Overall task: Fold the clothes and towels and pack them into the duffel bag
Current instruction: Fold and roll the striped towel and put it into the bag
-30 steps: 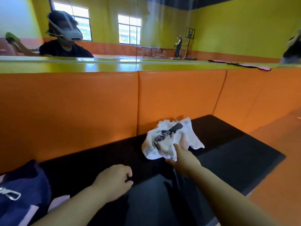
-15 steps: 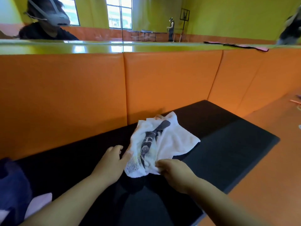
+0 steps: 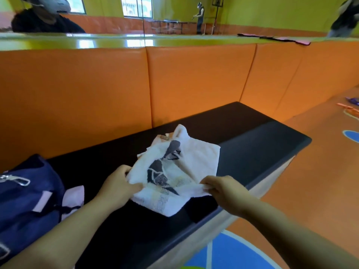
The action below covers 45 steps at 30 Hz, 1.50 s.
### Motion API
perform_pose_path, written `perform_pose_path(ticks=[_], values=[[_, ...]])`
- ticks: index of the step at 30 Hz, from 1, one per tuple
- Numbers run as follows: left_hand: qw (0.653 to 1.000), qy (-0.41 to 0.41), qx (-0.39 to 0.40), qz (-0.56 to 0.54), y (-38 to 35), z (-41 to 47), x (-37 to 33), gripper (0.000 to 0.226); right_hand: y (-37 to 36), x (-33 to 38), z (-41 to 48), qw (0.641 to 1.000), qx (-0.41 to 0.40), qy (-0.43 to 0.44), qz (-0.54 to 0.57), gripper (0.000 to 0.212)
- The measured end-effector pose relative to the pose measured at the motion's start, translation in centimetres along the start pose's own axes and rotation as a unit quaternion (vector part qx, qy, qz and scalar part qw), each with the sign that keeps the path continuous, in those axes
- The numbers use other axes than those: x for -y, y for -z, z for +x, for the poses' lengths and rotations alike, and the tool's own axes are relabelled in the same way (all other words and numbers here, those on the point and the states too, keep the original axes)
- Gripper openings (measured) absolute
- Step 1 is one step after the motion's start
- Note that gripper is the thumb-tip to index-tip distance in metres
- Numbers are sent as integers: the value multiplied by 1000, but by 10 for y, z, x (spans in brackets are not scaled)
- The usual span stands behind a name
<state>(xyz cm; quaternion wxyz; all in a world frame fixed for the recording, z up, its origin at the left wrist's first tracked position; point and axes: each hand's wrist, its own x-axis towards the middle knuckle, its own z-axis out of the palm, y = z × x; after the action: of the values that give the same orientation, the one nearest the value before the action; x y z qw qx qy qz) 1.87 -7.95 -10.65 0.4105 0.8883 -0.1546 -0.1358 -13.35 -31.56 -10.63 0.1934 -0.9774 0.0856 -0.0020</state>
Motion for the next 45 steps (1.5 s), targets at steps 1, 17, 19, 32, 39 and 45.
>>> perform_pose_path(ticks=[1,17,19,32,39,45], values=[[1000,-4,-19,3,6,-3,1,34,4,2,-2,1000,-12,-6,-2,25],[987,13,-141,76,84,-29,21,51,37,2,-12,972,-163,-162,49,14],[993,11,-110,49,74,-29,24,71,32,4,-10,972,-147,-169,65,18],[989,-19,-4,146,35,-51,68,119,37,32,-4,987,72,-128,62,20],[997,18,-77,6,43,-51,54,69,52,37,4,995,26,-93,27,12],[981,-28,-136,-134,94,-45,4,60,89,43,9,986,-87,-102,101,12]])
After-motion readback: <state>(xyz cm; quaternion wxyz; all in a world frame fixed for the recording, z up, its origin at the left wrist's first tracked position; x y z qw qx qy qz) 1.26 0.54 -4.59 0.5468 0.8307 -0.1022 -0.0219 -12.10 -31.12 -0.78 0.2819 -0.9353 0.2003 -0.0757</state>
